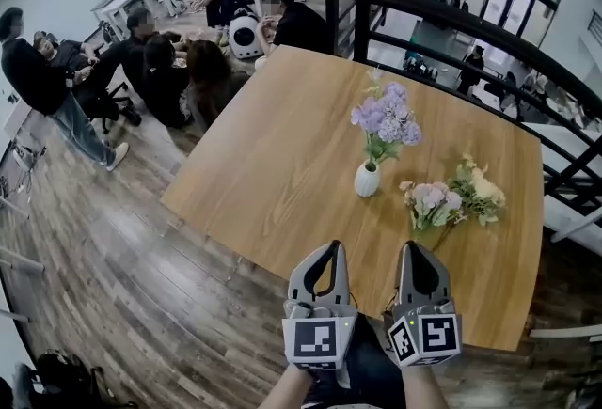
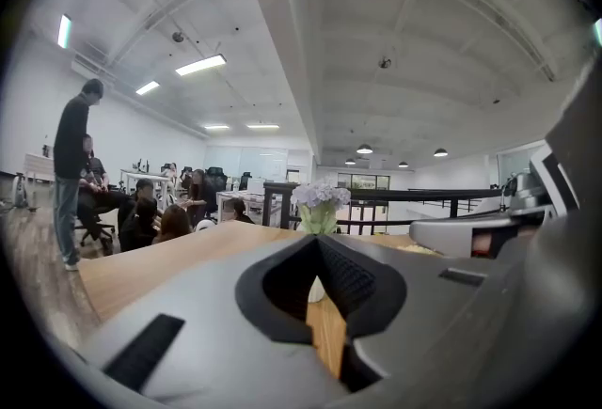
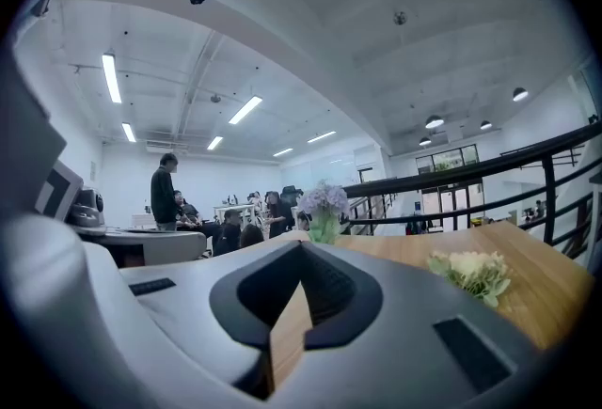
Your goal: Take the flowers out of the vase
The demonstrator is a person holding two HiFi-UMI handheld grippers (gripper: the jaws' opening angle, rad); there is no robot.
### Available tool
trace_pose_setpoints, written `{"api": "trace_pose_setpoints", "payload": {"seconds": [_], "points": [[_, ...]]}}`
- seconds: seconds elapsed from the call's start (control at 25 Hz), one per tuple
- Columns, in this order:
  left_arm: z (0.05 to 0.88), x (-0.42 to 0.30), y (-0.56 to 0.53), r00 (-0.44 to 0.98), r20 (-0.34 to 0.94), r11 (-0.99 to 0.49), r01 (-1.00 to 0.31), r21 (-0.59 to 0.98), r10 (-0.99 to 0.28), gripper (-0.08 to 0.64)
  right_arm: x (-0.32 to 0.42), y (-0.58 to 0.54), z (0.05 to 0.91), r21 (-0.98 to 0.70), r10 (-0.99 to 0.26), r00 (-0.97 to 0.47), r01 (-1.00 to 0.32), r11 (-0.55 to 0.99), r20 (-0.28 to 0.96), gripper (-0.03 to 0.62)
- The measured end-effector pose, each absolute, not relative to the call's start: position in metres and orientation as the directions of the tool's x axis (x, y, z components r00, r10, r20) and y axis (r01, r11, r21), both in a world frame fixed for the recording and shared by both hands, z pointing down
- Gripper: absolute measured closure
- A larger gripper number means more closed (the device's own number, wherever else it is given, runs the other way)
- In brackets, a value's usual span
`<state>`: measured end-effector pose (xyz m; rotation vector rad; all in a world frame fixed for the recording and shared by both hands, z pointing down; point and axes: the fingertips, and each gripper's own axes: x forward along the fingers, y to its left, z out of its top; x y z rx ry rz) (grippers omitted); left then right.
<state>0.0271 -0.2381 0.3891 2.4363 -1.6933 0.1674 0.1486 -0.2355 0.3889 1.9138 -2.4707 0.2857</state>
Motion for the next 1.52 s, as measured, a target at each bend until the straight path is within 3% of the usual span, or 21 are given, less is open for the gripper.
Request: {"api": "trace_pose_setpoints", "payload": {"seconds": [1.0,1.52], "points": [[0.382,0.065,-0.304,0.260,0.180,-0.258,-0.965,0.036,-0.949,0.528,0.177,-0.319,0.391,-0.183,-0.923,-0.370,-0.919,0.348,0.102,0.601],[0.398,0.057,-0.341,0.305,0.203,-0.301,-0.952,0.052,-0.930,0.527,0.166,-0.351,0.406,-0.180,-0.931,-0.338,-0.933,0.312,0.136,0.601]]}}
